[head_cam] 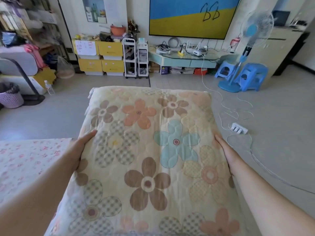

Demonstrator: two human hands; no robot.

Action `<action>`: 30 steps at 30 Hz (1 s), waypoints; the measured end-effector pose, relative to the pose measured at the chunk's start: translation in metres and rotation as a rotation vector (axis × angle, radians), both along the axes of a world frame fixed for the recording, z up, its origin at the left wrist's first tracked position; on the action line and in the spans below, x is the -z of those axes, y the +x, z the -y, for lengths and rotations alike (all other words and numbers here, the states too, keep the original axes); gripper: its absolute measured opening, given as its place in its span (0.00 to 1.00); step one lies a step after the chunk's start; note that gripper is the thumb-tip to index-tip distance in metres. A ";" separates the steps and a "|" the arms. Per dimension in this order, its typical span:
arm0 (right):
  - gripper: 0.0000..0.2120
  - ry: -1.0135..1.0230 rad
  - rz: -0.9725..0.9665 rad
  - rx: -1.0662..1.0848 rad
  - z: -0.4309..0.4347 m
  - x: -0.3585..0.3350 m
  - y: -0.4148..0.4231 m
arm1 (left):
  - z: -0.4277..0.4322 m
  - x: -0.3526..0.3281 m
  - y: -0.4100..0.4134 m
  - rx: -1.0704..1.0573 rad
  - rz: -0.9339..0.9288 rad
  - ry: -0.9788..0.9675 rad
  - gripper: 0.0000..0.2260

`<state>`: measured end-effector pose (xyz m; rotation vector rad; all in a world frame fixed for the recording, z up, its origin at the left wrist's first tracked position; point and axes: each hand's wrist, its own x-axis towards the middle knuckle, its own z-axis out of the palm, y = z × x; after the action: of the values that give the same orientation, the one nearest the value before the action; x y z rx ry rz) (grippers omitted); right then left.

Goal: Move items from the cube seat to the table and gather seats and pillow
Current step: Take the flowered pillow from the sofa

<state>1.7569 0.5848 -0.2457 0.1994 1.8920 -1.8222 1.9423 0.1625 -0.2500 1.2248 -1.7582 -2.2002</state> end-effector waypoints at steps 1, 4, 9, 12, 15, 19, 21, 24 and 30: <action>0.48 0.003 -0.002 -0.004 -0.007 0.000 -0.013 | -0.006 -0.001 -0.008 -0.015 0.012 -0.004 0.36; 0.50 -0.015 0.018 -0.001 -0.021 0.005 -0.050 | -0.014 -0.002 -0.036 -0.036 -0.011 -0.008 0.36; 0.47 -0.011 0.056 -0.035 -0.019 0.026 -0.103 | -0.017 0.006 -0.083 -0.098 -0.007 0.002 0.36; 0.45 0.015 0.066 0.001 -0.019 0.035 -0.149 | -0.017 0.008 -0.122 -0.121 -0.035 0.022 0.37; 0.44 0.041 0.052 -0.005 -0.013 0.030 -0.198 | -0.020 0.009 -0.155 -0.163 -0.067 0.035 0.33; 0.43 0.036 0.036 -0.066 0.015 0.014 -0.247 | -0.014 0.001 -0.195 -0.229 -0.111 -0.018 0.16; 0.44 0.037 0.035 -0.077 0.021 0.015 -0.269 | -0.010 -0.002 -0.214 -0.237 -0.115 -0.009 0.14; 0.47 0.029 0.031 -0.103 0.032 0.014 -0.304 | -0.002 -0.003 -0.239 -0.258 -0.129 -0.007 0.17; 0.41 -0.004 0.038 -0.199 0.064 0.015 -0.391 | 0.016 -0.002 -0.300 -0.334 -0.119 0.001 0.29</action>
<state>1.3662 0.5210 -0.2604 0.0416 1.8125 -1.6773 1.6422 0.1461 -0.2482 1.2522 -1.3916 -2.0338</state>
